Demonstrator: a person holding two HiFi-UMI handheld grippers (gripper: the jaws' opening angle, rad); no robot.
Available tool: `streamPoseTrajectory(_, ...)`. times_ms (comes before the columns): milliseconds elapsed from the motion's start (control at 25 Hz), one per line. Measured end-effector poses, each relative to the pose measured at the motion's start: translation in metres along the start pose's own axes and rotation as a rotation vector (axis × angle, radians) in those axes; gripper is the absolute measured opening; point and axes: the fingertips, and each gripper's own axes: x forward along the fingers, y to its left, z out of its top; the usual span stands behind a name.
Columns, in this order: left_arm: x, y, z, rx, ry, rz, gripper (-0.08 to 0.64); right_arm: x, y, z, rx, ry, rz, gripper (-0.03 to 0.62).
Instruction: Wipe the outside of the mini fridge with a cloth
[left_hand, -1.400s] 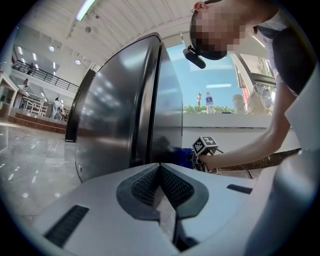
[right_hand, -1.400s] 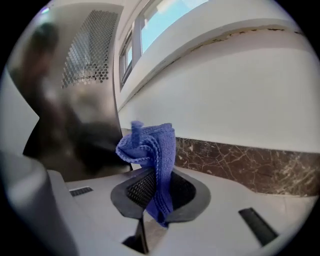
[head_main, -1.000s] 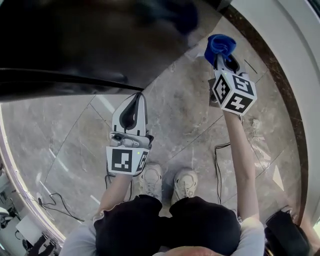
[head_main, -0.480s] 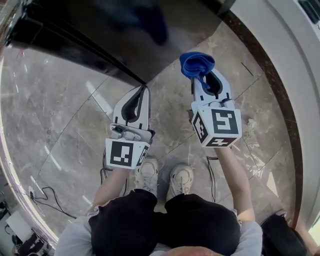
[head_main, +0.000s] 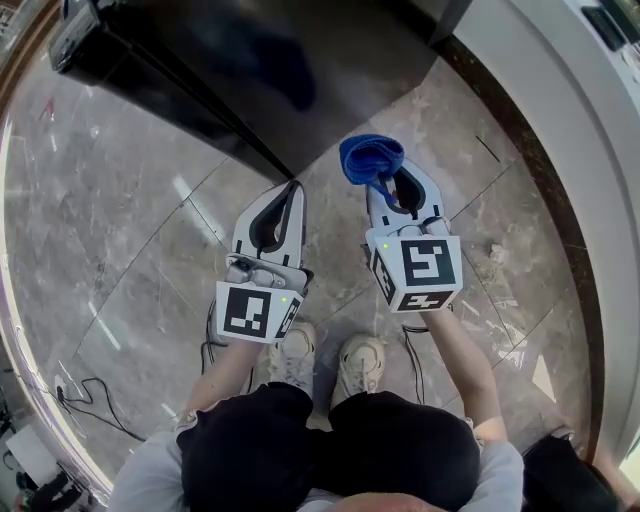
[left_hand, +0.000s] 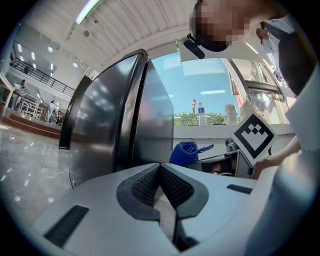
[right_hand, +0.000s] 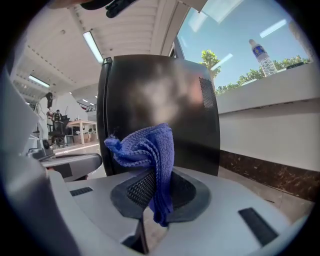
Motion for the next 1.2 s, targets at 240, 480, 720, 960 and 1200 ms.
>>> streamPoseTrajectory(240,0.010,-0.013,0.009,-0.010,-0.014,-0.044,0.005,0.000,-0.006,0.015,0.059,-0.033,-0.012,0.072)
streamPoseTrajectory(480,0.049,-0.032,0.035,-0.064,-0.061,-0.109,0.005,-0.009,-0.036,0.031,0.111,-0.034,-0.089,0.072)
streamPoseTrajectory(720,0.101,-0.061,0.080,-0.050,-0.029,-0.273,0.005,-0.027,-0.089,0.108,0.122,-0.087,-0.197,0.072)
streamPoseTrajectory(960,0.098,-0.084,0.215,-0.135,0.039,-0.257,0.005,-0.074,-0.069,0.237,0.170,-0.019,-0.219,0.071)
streamPoseTrajectory(1200,0.080,-0.106,0.473,-0.132,0.026,-0.236,0.005,-0.161,-0.041,0.440,0.257,0.084,-0.265,0.072)
